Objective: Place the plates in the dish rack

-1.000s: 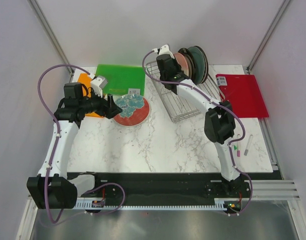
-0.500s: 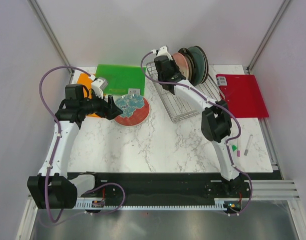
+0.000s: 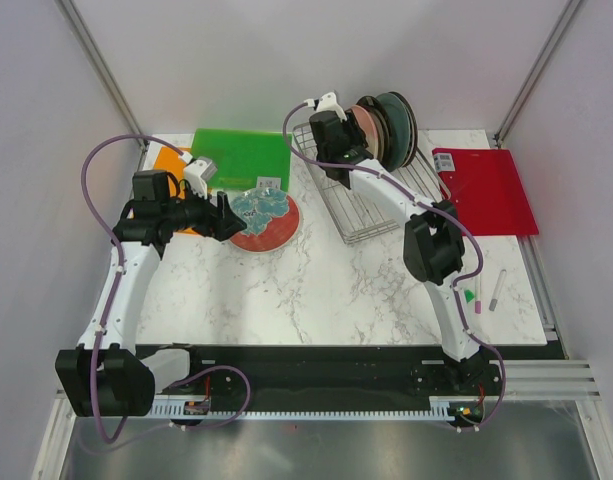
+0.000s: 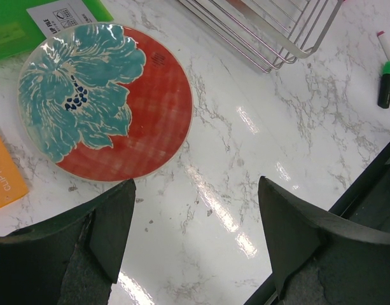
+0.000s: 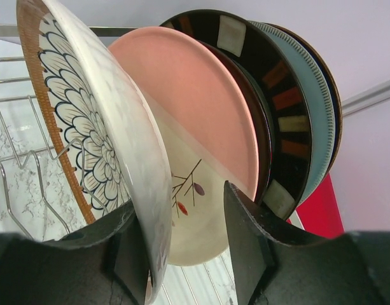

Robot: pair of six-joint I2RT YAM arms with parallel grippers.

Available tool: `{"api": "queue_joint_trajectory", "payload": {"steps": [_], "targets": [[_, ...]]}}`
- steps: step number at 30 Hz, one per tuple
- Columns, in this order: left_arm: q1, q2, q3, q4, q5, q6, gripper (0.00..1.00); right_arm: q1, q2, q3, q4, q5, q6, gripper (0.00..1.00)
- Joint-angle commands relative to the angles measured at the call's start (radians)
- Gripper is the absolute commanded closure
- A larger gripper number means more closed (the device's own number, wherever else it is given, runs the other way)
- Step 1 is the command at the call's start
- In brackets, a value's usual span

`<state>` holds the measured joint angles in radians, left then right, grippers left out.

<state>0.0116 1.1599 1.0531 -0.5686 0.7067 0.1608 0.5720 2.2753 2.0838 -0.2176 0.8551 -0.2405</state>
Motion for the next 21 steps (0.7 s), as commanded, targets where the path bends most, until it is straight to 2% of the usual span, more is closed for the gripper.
{"api": "queue_joint_trajectory", "payload": {"steps": [1,8,14,21], "targets": [[0.002,-0.009,-0.001,0.039,-0.010,-0.029,0.16,-0.031,-0.079,0.021,0.044,0.067,-0.013,0.47],[0.004,-0.017,-0.001,0.041,-0.006,-0.032,0.16,-0.026,-0.102,0.045,0.009,0.036,0.023,0.47],[0.002,-0.031,-0.007,0.039,-0.006,-0.035,0.15,0.040,-0.152,0.035,-0.005,-0.002,0.017,0.41],[0.004,-0.066,-0.018,0.041,-0.010,-0.037,0.15,0.071,-0.177,0.036,-0.011,-0.016,0.023,0.40]]}}
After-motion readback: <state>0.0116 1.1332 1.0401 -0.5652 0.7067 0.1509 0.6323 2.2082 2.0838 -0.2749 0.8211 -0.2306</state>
